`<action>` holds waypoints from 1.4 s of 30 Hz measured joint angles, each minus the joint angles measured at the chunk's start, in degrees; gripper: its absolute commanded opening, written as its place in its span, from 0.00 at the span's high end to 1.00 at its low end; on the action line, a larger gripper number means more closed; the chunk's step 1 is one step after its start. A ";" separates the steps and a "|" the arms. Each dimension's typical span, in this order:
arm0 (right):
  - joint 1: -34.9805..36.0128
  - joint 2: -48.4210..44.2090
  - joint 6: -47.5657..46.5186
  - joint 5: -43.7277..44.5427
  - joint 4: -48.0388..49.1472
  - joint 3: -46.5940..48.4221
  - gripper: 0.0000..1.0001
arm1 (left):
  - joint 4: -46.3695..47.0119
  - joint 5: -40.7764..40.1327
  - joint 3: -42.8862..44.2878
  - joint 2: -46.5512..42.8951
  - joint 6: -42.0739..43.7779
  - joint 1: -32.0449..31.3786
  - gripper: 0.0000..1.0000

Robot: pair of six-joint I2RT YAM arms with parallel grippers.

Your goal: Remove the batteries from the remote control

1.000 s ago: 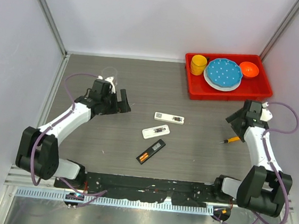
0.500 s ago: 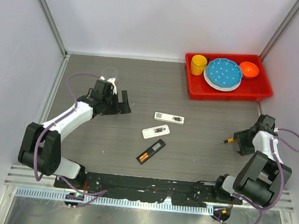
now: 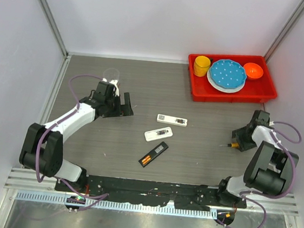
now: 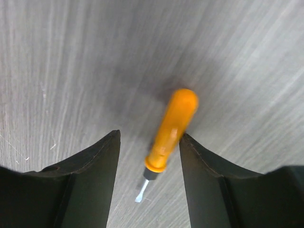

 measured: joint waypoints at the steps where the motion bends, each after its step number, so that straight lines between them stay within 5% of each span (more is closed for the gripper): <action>1: 0.92 0.98 -0.04 0.52 0.09 0.83 0.44 | 0.00 0.00 0.00 0.00 0.00 0.00 0.00; 4: 3.74 4.35 -0.33 2.49 0.26 3.67 0.50 | 0.00 0.04 0.00 0.00 0.00 0.00 0.00; 8: 5.53 7.02 -1.03 3.93 0.50 5.86 0.77 | -0.04 0.17 0.00 -0.02 0.02 0.00 0.00; 13: 7.21 8.04 -1.66 4.09 2.32 6.43 0.85 | -0.07 0.22 0.00 -0.07 0.02 0.00 0.00; 16: 9.16 8.15 -2.03 3.65 3.69 6.43 0.99 | -0.04 0.50 0.02 -0.24 0.02 0.00 0.00; 24: 19.67 6.43 -6.23 -0.59 5.57 6.21 0.99 | 0.70 3.26 0.00 -1.66 -0.04 0.00 0.00; 34: 36.33 -11.78 -9.97 -6.88 17.53 6.10 0.99 | 14.93 16.22 -1.38 -6.91 -5.86 -0.48 0.06; 42: 47.39 -8.39 -10.38 -11.69 27.52 7.50 0.99 | 22.21 19.76 2.56 -3.82 -8.02 -10.78 0.13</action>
